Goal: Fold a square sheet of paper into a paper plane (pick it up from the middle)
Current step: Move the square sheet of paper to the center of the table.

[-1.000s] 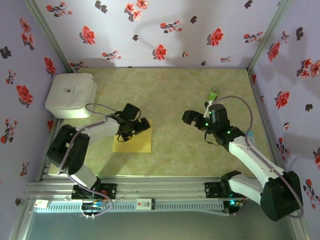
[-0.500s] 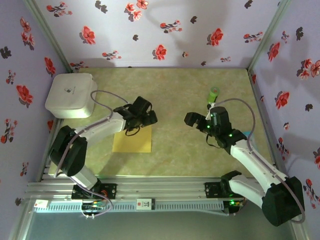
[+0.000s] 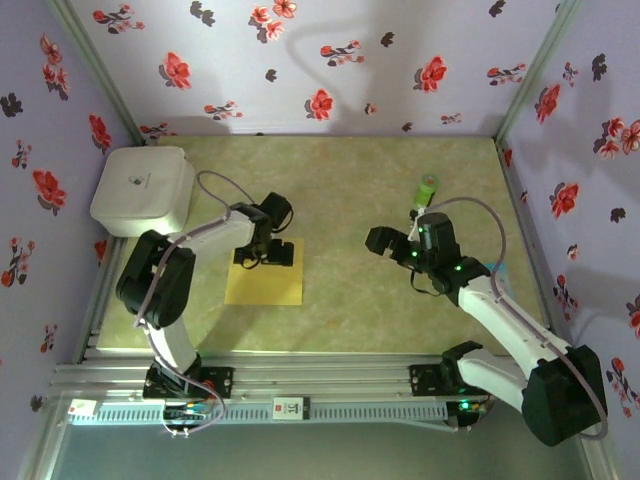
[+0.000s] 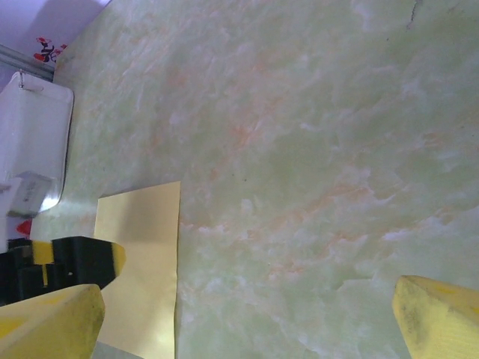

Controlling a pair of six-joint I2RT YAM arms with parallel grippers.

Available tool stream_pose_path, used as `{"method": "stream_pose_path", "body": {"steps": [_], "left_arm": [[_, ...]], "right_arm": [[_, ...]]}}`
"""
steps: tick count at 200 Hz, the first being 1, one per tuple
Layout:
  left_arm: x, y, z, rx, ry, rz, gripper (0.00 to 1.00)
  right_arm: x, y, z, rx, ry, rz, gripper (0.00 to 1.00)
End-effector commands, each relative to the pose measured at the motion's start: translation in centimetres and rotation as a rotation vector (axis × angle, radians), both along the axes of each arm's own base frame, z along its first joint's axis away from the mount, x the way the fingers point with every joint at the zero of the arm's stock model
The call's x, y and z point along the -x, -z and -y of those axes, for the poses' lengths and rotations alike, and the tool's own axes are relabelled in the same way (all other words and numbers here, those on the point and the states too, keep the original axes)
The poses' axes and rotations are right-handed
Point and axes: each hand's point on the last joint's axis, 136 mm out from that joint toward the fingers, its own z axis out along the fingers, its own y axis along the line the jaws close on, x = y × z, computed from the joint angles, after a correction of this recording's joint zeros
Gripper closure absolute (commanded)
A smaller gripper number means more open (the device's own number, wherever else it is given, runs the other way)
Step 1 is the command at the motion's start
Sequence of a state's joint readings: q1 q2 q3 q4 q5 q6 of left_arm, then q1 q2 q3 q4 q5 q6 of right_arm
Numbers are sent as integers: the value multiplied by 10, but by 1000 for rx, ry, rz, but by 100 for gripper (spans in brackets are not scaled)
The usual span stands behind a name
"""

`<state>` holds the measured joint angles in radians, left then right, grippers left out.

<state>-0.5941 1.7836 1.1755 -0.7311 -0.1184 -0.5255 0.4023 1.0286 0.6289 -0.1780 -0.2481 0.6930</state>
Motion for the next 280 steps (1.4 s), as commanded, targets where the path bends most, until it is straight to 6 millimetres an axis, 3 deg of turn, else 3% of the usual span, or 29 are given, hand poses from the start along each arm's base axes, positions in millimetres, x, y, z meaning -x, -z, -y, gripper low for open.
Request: {"method": "stream_pose_path", "body": {"steps": [1,43,77,128,155,184,207,234,280], "left_arm": [[8,9,-3,-24,32,-77,3],[11,27,-2,-31,4,-117,3],[13,30,11,14,-3,-125,3],[14,31,54,78,-3,-113,3],[12,27,78,103,-23,-95,3],[4,8,97,128,-24,-40,3],[-4,-6,92,91,26,3,3],[-4,-3,70,49,91,-35,4],[0,-1,70,85,128,-72,4]], "right_arm": [[-1,-21,-12,-59,-36,37,1],[4,-28,-29,-77,-129,43,1],[7,-17,-37,-52,-174,8,1],[11,28,-22,86,-133,-128,1],[14,39,-17,114,-119,-159,1],[17,43,-14,135,-116,-175,1],[17,43,-15,131,-123,-175,1],[18,40,-21,89,-130,-182,1],[19,46,-33,47,-136,-202,1]]}}
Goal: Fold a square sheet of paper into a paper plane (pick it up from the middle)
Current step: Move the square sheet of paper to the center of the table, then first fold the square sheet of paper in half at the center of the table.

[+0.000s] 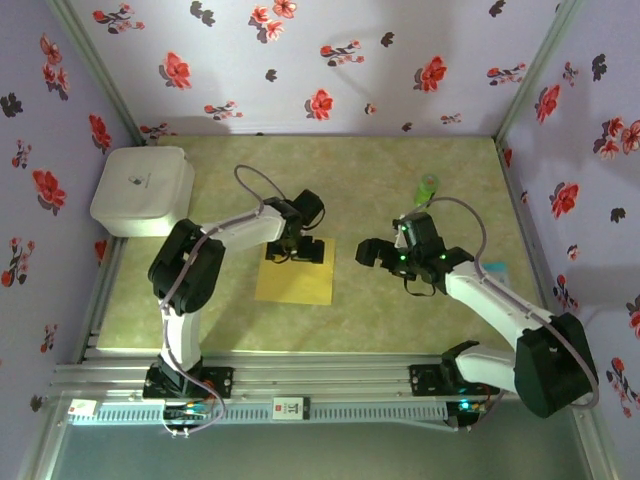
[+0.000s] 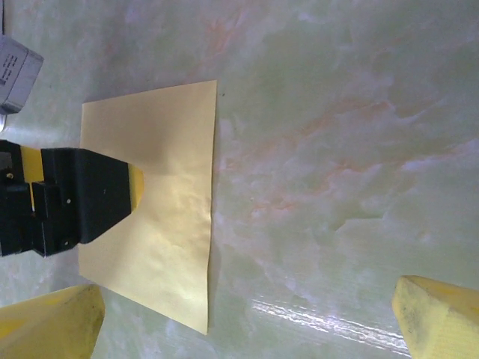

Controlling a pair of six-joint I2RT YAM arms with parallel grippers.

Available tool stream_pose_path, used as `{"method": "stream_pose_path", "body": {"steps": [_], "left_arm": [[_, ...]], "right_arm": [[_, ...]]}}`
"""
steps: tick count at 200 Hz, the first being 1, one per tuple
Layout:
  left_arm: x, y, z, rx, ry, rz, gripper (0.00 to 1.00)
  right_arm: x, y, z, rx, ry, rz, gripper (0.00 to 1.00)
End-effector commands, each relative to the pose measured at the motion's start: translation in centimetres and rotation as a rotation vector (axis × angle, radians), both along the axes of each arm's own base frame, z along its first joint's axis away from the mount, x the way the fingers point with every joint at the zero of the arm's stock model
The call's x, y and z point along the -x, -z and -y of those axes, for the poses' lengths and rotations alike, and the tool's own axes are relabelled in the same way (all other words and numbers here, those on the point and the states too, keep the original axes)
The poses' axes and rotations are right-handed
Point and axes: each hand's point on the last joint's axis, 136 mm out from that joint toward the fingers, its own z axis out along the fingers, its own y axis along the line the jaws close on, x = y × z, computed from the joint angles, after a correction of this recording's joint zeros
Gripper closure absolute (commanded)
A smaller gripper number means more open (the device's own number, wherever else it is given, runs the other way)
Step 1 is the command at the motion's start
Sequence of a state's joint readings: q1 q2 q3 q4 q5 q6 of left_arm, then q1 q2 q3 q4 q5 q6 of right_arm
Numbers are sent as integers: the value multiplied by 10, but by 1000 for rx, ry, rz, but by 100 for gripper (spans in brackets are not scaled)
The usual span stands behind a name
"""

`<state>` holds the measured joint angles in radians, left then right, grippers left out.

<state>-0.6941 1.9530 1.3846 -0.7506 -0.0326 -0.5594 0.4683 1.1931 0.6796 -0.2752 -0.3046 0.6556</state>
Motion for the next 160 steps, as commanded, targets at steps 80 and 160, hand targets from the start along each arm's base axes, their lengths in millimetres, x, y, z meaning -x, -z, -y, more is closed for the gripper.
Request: {"method": "stream_pose_path", "body": {"steps": [80,160], "left_arm": [[15,6,-5,-41,-48,-71,5],[17,11,6,-53,-43,-68,5]], "right_arm": [[-1,9,-16,14,-9,-47,1],[0,9,-19,24,-21,-37,1]]}}
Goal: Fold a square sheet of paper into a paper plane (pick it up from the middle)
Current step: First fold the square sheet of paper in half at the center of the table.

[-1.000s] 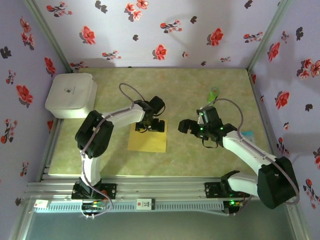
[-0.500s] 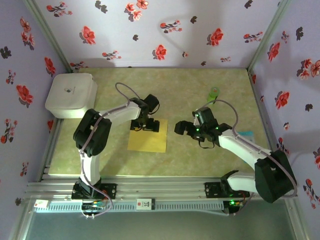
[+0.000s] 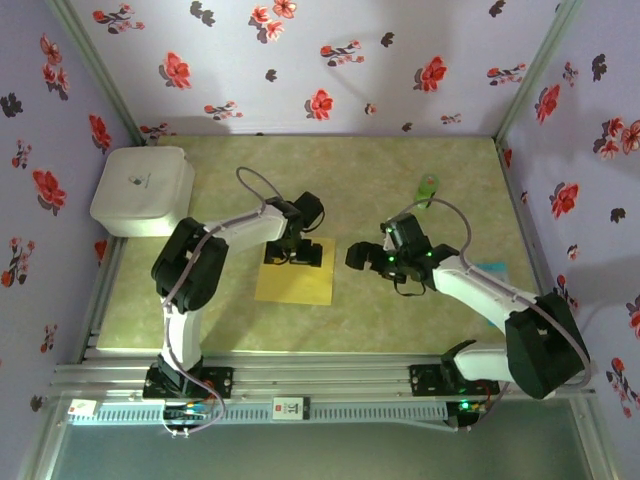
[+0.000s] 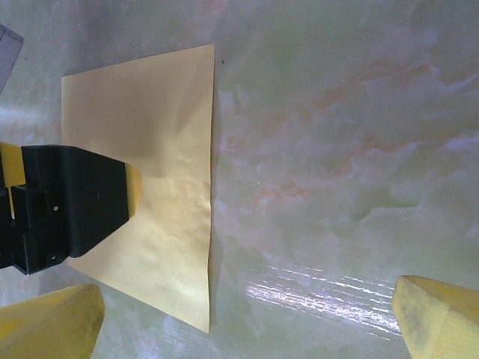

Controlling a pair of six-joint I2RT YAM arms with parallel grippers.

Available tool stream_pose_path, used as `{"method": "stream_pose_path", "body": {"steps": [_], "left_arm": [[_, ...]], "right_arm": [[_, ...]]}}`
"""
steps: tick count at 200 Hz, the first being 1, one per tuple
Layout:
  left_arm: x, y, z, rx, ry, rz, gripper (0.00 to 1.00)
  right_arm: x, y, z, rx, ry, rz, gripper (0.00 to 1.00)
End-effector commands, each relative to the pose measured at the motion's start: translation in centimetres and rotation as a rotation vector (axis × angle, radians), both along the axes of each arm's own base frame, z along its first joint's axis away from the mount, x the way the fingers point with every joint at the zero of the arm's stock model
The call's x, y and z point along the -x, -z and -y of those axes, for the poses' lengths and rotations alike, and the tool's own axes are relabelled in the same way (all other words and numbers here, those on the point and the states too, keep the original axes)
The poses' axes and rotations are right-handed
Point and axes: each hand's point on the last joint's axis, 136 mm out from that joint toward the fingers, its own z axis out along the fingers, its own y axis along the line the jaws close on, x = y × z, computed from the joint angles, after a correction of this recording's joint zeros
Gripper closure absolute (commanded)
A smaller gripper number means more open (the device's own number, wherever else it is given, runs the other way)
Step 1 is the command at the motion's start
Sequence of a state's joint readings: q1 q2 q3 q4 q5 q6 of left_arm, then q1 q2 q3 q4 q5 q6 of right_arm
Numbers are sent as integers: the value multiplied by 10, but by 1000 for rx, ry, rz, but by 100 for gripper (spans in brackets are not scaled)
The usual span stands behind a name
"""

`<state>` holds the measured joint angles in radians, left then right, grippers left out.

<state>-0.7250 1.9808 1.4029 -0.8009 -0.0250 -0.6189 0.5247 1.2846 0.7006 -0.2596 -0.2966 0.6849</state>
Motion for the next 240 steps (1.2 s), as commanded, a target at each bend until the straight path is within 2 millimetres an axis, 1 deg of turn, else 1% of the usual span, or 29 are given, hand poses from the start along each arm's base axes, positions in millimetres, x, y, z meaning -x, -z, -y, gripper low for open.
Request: {"method": "stream_pose_path", "body": {"steps": [1,16,38,85,116,155,159,187,210,240], "left_arm": [[2,4,1,-28,-16,-14,5],[1,6,0,-37,-18,-11,5],[2,14,-3,-54,-24,-20,5],[11,33,-8,-89,-19,-50,6],[15,42,-8,-114,-12,-57,6],[14,44,-5,-120,-4,-53,7],[14,44,-4,-119,-2,-53,8],[15,45,-4,-121,1,-56,10],[14,40,-2,-109,4,-43,11],[9,30,4,-76,8,-13,19]], "right_arm": [[-4,-9,-2,3,8,25,1],[-4,-8,-1,9,9,26,1],[-4,-7,-1,13,7,20,1],[-3,-5,1,24,12,18,1],[-4,-5,2,33,18,20,1],[-4,-6,4,45,20,21,1],[-4,-5,4,45,20,20,1],[-3,-5,5,48,21,19,1],[-4,-6,5,47,24,22,1],[-5,-9,5,45,27,26,1]]}}
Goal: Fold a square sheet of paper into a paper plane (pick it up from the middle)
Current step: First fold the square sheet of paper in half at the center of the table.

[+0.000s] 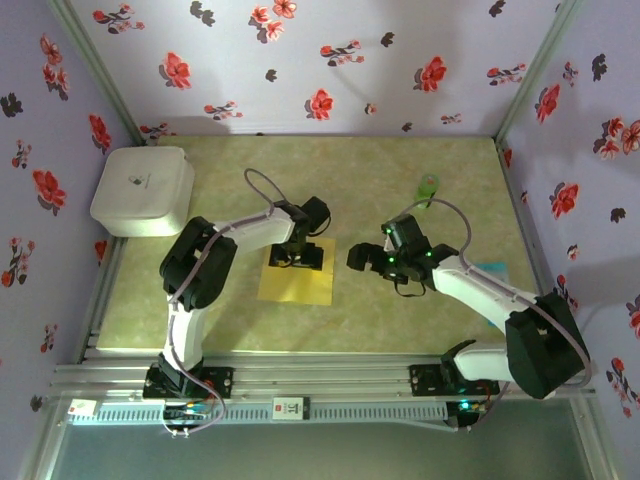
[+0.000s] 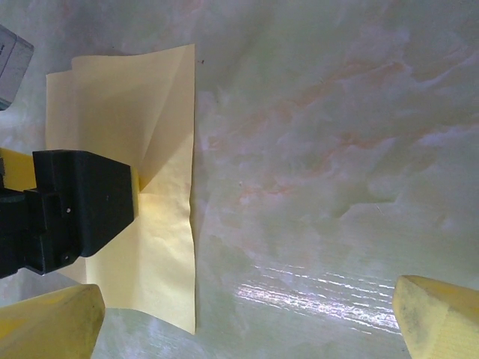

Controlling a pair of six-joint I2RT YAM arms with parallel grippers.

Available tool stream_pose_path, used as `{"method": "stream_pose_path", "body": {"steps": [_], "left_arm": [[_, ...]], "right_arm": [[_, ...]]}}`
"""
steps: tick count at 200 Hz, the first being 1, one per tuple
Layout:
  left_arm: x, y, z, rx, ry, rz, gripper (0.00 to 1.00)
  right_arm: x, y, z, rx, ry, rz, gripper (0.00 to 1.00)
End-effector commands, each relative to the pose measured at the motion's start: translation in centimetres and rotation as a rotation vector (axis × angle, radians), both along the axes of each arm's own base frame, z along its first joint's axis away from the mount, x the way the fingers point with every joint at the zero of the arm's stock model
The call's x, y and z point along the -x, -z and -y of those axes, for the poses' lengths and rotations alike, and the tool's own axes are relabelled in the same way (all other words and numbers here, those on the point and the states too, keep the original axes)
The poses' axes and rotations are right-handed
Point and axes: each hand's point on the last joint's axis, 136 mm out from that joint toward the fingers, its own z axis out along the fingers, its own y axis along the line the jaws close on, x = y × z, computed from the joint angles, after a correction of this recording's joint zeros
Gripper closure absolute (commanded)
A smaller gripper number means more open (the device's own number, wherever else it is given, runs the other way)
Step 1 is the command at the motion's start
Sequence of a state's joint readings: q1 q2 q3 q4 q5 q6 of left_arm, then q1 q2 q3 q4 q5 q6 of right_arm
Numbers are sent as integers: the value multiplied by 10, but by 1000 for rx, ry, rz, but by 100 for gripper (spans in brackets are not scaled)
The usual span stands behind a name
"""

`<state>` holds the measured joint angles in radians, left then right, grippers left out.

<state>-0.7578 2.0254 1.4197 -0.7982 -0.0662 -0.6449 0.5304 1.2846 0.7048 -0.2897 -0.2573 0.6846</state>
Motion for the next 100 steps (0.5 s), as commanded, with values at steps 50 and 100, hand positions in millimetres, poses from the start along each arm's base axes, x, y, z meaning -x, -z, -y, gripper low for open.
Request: {"method": "stream_pose_path", "body": {"steps": [50,100], "left_arm": [[-3,-3,9,37,24,50,32],[-7,-14,15,80,32,90,55]], "right_arm": [[-9,-17,0,3,23,57,1],[-10,-23,11,30,71,96,1]]}}
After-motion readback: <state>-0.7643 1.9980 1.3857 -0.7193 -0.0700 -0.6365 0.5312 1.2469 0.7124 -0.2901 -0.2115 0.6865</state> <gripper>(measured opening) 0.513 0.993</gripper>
